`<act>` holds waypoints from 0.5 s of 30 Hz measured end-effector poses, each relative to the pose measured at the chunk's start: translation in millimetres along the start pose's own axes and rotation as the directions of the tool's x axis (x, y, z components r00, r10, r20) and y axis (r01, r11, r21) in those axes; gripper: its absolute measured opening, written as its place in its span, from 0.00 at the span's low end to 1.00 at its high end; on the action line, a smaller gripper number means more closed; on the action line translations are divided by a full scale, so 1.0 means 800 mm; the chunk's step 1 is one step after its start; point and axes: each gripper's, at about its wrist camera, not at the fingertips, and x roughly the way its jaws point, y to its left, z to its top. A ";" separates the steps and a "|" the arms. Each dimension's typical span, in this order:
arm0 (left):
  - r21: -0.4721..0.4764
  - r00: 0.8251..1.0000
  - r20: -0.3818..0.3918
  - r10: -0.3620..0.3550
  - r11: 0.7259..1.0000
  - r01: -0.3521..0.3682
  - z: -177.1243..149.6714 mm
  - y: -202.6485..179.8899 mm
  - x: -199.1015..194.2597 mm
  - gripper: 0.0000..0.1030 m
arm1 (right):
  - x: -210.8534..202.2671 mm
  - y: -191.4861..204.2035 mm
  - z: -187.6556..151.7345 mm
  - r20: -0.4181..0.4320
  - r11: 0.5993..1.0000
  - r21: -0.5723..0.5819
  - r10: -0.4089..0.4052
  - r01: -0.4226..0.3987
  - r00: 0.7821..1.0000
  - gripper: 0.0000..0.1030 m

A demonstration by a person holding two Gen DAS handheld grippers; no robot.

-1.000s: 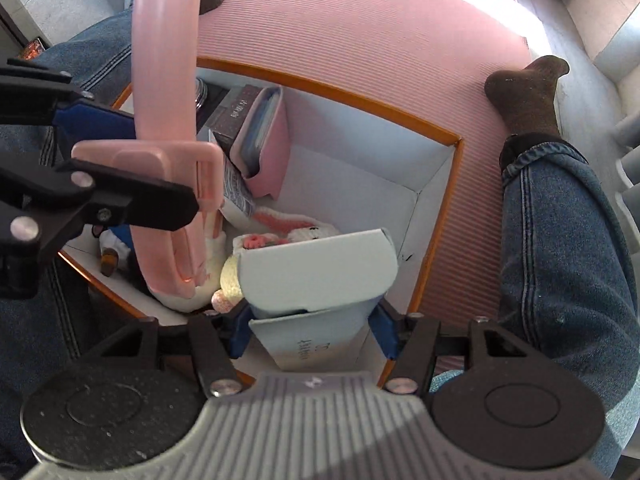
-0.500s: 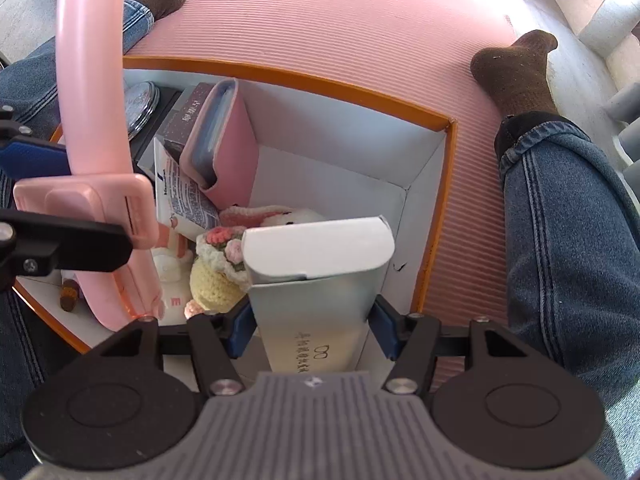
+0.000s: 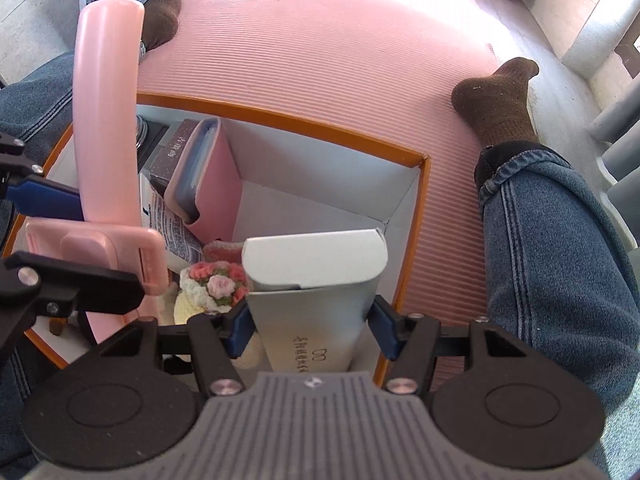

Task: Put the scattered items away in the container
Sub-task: 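Lower the selfie stick into the box with left tool while right tool lowers the glasses case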

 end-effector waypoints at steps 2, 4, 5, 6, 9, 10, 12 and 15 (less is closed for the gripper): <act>0.001 1.000 0.004 0.014 1.000 -0.014 -0.001 0.001 -0.001 0.49 | 0.001 0.001 0.004 0.015 1.000 -0.007 -0.017 0.017 1.000 0.61; -0.003 1.000 0.005 0.020 1.000 -0.020 -0.001 0.003 -0.002 0.49 | -0.002 0.000 0.008 0.035 1.000 -0.012 -0.025 0.026 0.999 0.62; -0.002 1.000 0.004 0.021 1.000 -0.021 -0.001 0.004 -0.003 0.49 | -0.005 -0.002 0.009 0.044 1.000 -0.012 -0.025 0.025 0.999 0.62; -0.002 1.000 0.004 0.019 1.000 -0.019 -0.001 0.004 -0.003 0.49 | -0.007 -0.005 0.010 0.054 1.000 -0.007 -0.020 0.020 0.998 0.62; -0.001 1.000 0.003 0.013 1.000 -0.013 0.000 0.004 0.000 0.49 | -0.013 -0.017 0.016 0.066 1.000 0.000 0.006 -0.006 0.998 0.61; 0.001 1.000 0.003 0.013 1.000 -0.013 0.000 0.003 0.000 0.49 | -0.014 -0.018 0.017 0.070 1.000 -0.006 0.007 -0.007 0.997 0.60; 0.001 1.000 0.005 0.013 1.000 -0.013 0.001 0.002 0.002 0.49 | -0.015 -0.018 0.019 0.076 1.000 -0.012 0.015 -0.014 0.997 0.54; 0.003 1.000 0.002 0.016 1.000 -0.016 0.000 0.003 0.002 0.49 | -0.012 -0.016 0.023 0.072 0.999 -0.001 0.052 -0.052 0.996 0.45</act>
